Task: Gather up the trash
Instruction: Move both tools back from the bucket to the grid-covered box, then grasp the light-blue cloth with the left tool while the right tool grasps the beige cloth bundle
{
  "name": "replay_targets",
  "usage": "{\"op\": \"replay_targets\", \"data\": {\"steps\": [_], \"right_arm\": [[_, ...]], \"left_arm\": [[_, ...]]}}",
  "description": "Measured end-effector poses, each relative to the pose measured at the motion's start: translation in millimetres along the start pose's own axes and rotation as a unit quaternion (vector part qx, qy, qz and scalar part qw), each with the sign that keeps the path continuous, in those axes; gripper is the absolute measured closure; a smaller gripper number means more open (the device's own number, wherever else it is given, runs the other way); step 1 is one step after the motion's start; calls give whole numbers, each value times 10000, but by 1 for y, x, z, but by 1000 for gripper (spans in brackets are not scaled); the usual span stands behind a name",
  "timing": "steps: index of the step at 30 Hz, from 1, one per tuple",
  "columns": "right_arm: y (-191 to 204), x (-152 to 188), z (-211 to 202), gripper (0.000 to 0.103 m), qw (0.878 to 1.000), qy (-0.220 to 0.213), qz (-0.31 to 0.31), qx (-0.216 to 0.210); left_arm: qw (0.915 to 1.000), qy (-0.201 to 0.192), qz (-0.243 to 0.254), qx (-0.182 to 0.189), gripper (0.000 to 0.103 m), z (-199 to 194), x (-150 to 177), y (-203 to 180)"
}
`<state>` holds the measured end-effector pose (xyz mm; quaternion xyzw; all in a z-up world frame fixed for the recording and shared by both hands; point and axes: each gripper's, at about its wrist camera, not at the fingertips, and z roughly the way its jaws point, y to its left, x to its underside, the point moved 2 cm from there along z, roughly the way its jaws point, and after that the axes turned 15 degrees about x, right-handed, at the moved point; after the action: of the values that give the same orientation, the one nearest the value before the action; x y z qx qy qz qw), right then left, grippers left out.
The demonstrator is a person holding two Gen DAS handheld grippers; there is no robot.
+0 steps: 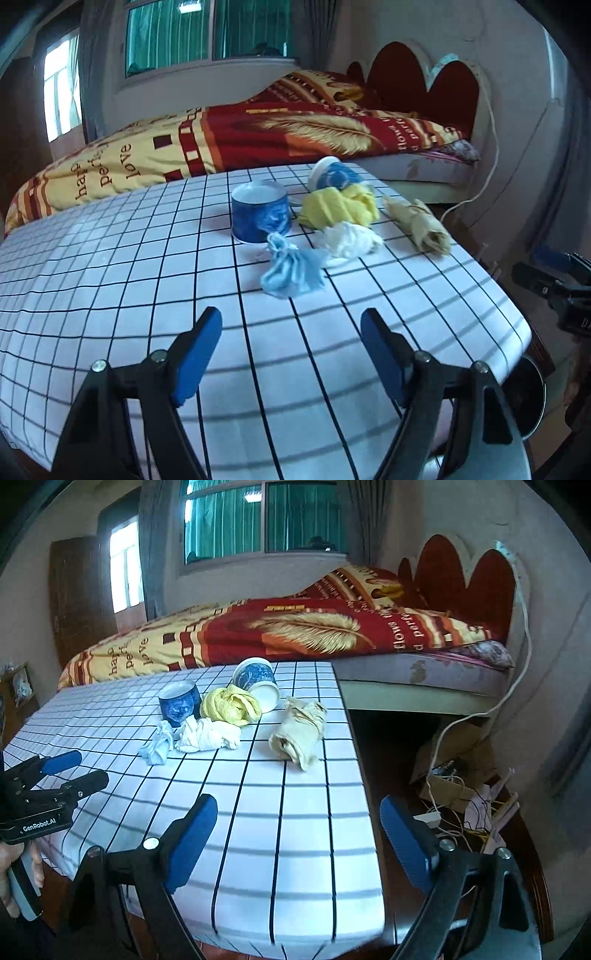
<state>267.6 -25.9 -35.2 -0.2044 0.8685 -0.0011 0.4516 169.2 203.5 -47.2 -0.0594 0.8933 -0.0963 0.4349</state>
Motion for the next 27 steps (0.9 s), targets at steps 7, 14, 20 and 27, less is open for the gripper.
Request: {"op": "replay_targets", "data": {"steps": [7, 14, 20, 27], "right_arm": [[12, -26, 59, 21, 9992, 381, -114, 4], [18, -46, 112, 26, 9971, 753, -89, -79], [29, -50, 141, 42, 9941, 1056, -231, -101], [24, -46, 135, 76, 9954, 920, -186, -167]], "left_arm": [[9996, 281, -31, 77, 29, 41, -15, 11], [9988, 473, -97, -14, 29, 70, -27, 19], [9972, 709, -219, 36, 38, 85, -31, 29], [9961, 821, -265, 170, 75, 87, -29, 33]]}}
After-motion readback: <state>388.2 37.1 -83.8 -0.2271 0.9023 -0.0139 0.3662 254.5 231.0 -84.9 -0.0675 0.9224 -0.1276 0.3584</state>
